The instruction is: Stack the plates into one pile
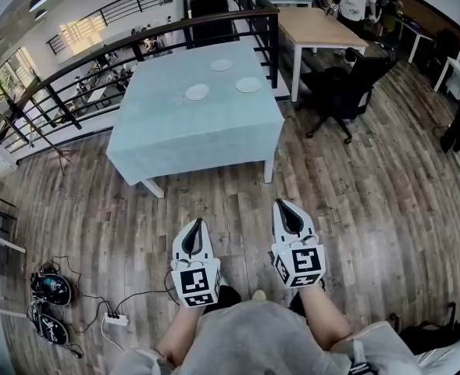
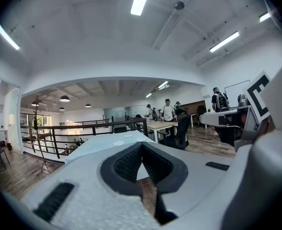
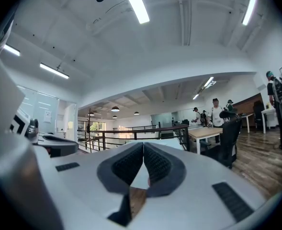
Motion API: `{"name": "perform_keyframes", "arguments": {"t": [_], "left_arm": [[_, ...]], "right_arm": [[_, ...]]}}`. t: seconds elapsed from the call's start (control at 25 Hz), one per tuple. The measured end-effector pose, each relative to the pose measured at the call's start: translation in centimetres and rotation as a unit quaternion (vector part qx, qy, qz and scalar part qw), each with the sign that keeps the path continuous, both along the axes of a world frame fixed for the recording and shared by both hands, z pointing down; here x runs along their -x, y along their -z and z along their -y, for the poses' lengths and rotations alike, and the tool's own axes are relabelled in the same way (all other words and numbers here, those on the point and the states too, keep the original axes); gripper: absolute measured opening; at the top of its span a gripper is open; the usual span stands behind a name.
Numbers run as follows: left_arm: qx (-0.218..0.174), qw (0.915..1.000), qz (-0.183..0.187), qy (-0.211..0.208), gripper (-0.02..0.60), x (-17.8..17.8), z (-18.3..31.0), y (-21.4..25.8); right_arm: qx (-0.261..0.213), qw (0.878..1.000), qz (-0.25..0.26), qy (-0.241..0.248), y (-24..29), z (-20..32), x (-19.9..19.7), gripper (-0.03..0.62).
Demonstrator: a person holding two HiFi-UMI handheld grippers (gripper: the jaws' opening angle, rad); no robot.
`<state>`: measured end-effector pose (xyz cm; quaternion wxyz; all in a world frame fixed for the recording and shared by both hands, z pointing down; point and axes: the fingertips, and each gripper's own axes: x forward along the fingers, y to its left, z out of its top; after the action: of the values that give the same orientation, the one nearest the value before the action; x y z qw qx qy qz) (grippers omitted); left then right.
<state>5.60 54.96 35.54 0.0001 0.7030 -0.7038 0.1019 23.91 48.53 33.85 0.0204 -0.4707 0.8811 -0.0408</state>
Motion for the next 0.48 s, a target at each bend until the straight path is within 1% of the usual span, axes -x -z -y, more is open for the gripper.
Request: {"name": "perform_keyframes", "arguments": {"t": [0.2,0.48], "left_arm": [[-0.006,1.0,0.0,0.003,0.015,0.3,0.6,-0.4],[-0.013,0.9999,-0.008,0.002,0.015,1.6,3.0,-1.0]], "right_arm": [[-0.005,1.0,-0.007,0.01,-0.3,0.7,0.6,0.026],[0.01,0.999,-0.015,0.027,-1.3,3.1,2.4,0.026]]}}
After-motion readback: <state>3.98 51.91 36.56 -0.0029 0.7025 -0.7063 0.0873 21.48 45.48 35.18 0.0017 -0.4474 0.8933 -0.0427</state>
